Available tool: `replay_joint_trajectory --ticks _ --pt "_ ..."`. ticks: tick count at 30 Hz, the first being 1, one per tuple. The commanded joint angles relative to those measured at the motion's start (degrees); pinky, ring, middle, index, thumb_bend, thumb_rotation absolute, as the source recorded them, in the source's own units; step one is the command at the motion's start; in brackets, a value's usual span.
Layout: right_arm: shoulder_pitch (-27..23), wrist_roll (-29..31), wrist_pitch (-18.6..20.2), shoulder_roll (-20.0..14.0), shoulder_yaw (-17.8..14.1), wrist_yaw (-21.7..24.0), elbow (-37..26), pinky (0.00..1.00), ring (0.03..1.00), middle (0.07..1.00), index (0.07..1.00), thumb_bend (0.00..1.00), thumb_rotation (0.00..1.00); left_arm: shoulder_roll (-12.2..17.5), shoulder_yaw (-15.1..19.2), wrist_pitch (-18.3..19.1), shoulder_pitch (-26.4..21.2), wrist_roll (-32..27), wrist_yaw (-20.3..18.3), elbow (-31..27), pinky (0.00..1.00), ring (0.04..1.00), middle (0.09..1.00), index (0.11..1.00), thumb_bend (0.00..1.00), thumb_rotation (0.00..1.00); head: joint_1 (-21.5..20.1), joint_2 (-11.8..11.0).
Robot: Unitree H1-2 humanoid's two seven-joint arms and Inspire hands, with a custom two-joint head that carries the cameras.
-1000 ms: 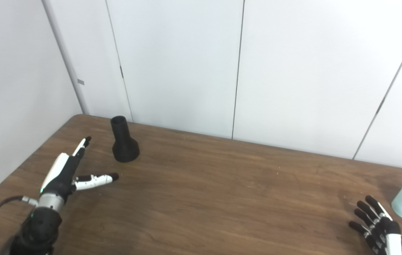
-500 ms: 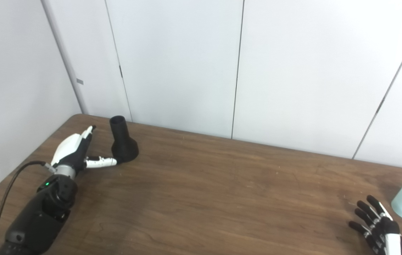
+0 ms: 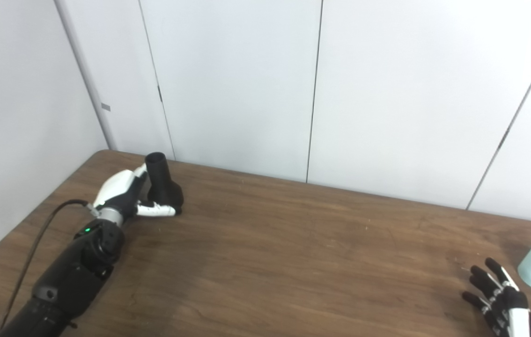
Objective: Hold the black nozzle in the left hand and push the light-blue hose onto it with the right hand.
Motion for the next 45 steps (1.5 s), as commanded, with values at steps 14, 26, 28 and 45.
replay_joint_trajectory --ticks 14,26,28,45 --pt "0.6 -0.2 1.0 0.3 0.3 -0.7 -1.9 0.8 0.891 0.851 0.916 0.56 1.0 1.2 -1.5 0.2 -5.4 2.6 0.3 2.1 1.0 1.0 0.948 0.913 0.98 0.43 -0.2 0.8" --pt "0.8 -0.4 1.3 0.2 0.6 -0.6 -2.6 0.81 0.886 0.846 0.916 0.56 1.0 0.4 -1.0 1.9 -5.4 2.2 0.9 2.0 1.0 0.961 0.872 0.853 0.93 0.37 -0.1 1.3" --pt "0.8 -0.4 1.2 0.1 0.6 -0.5 -2.5 0.81 0.886 0.843 0.915 0.56 1.0 0.0 -0.5 1.0 -5.5 1.5 1.5 2.3 1.0 0.935 0.827 0.821 0.92 0.32 -0.2 1.4" --pt "1.0 -1.4 1.4 -0.8 0.6 -0.5 -2.4 0.81 0.862 0.8 0.913 0.59 1.0 -1.2 -1.4 -2.6 -4.6 2.2 3.6 3.4 0.92 0.673 0.55 0.449 0.51 0.0 -0.5 2.1"
